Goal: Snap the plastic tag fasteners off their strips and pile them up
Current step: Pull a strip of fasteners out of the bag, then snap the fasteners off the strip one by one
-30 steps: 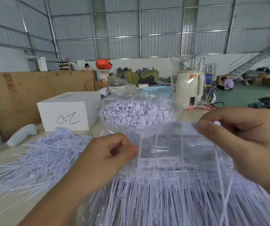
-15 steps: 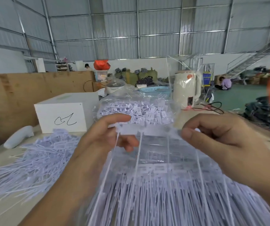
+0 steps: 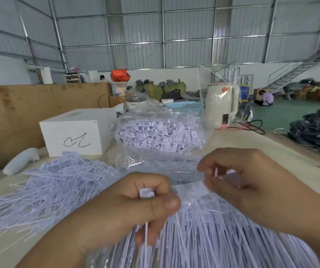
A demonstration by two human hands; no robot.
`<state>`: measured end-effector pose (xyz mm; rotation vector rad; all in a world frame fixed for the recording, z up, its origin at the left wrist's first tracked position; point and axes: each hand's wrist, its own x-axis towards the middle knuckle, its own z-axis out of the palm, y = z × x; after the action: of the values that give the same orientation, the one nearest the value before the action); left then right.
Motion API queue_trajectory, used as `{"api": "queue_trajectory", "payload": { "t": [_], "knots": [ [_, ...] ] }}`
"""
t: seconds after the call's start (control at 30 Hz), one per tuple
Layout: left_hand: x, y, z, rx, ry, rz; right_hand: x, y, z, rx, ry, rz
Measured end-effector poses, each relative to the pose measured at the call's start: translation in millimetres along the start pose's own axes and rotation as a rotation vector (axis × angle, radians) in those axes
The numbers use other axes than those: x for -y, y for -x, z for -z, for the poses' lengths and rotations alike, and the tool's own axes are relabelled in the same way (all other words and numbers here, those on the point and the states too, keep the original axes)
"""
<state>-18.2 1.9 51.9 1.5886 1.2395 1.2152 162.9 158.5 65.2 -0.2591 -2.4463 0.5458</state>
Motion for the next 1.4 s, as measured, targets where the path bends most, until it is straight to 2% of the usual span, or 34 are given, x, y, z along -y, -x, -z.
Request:
{"api": "queue_trajectory", "payload": {
  "t": [0.07, 0.13, 0.2, 0.3, 0.37, 0.47, 0.6, 0.7, 0.8, 0.87, 0.93, 0.97, 1.1, 1.17, 1.3, 1.4],
  "knots": [
    [3, -2, -2, -0.055, -0.054, -0.009, 5, 0, 0, 0.026, 0.321, 0.110],
    [3, -3, -6, -0.081, -0.102, 0.001, 12, 0, -2, 0.112, 0.443, 0.179],
    [2, -3, -9, -0.065, -0.113, -0.014, 19, 2, -6, 0.196, 0.345, 0.195],
    [-2, -1, -10, 0.014, -0.111, -0.028, 18, 2, -9, 0.327, 0.035, 0.105],
    [-2, -2, -13, -0.045, -0.178, -0.033, 12, 0, -11, 0.320, 0.033, 0.098],
    [4, -6, -19, -0.253, -0.244, -0.081, 10, -2, -16, 0.142, -0.015, 0.071],
    [7, -15, -29, -0.510, -0.198, -0.186, 15, -3, -28, -0.094, -0.136, 0.050],
    [7, -21, -38, -0.655, -0.063, -0.211, 19, -2, -35, -0.220, -0.235, 0.016],
    [5, -26, -43, -0.732, 0.055, -0.217, 25, -3, -36, -0.317, -0.297, 0.000],
    [4, -26, -39, -0.770, 0.224, -0.201, 21, -4, -25, -0.441, -0.398, -0.067],
    [3, -24, -31, -0.750, 0.348, -0.180, 13, -5, -7, -0.513, -0.492, -0.094],
    [4, -24, -28, -0.715, 0.339, -0.172, 10, -4, 0, -0.470, -0.531, -0.084],
    [3, -24, -26, -0.451, 0.203, -0.148, 10, -2, -5, -0.046, -0.712, -0.015],
    [1, -22, -24, -0.302, 0.140, -0.133, 8, -2, -15, 0.057, -0.765, -0.018],
    [-3, -15, -17, -0.208, -0.045, -0.053, 9, -2, -22, 0.039, -0.783, -0.033],
    [-4, -8, -13, -0.132, 0.052, -0.026, 9, -2, -24, 0.060, -0.765, 0.007]
  ]
}}
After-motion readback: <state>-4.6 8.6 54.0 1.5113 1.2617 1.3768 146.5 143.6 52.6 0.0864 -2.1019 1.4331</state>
